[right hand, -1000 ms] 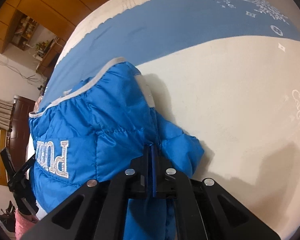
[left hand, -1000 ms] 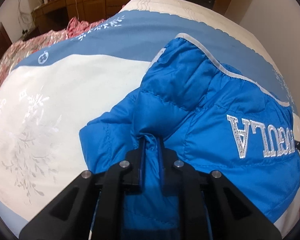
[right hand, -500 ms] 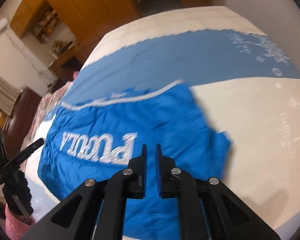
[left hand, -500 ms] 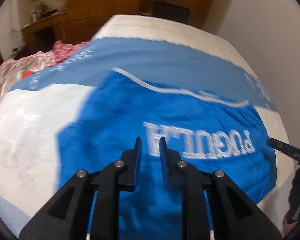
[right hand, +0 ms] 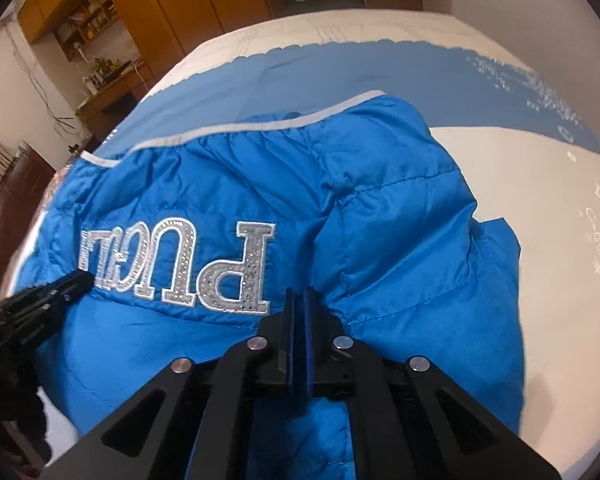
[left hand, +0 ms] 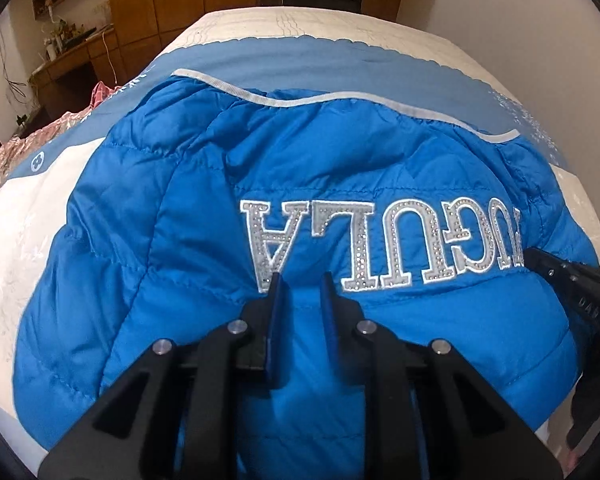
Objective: Fold large clothes
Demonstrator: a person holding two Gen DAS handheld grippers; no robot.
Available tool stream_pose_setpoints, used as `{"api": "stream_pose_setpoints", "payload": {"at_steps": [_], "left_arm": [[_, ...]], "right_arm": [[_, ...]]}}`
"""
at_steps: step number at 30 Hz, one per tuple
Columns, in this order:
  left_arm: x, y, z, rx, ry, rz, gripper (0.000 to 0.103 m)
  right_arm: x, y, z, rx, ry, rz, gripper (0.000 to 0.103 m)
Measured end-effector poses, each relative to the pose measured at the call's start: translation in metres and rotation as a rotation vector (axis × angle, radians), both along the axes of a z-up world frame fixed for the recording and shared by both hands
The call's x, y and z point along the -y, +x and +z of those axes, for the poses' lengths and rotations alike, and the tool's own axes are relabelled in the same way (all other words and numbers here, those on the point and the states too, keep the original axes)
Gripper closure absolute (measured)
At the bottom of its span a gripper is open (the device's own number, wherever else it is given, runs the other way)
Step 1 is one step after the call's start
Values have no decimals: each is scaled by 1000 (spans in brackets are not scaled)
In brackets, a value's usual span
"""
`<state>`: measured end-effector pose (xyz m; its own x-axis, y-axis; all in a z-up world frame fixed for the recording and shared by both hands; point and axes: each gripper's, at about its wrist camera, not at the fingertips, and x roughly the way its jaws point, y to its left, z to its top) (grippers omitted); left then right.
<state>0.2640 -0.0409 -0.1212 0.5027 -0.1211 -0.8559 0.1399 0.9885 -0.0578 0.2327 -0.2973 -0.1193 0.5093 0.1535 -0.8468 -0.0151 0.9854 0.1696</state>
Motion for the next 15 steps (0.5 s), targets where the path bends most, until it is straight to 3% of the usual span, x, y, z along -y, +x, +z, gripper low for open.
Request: {"api": "stream_pose_setpoints", "payload": {"at_steps": [6,8,11,15], "left_arm": [[1,-1,3,-5,3,17,84],[0,-4,10,-14,-3,24,85],[1,-14,21,0,-1,18,84],[7,-31,26,4,-8,-5,82]], "right_arm": [[-4,-1,-3,12,-10,-13,101],[-1,-3,7,6,1,-13,97],[1,-21,34,77,36,8,94],[-5,-35,40,72,34,38,94]]}}
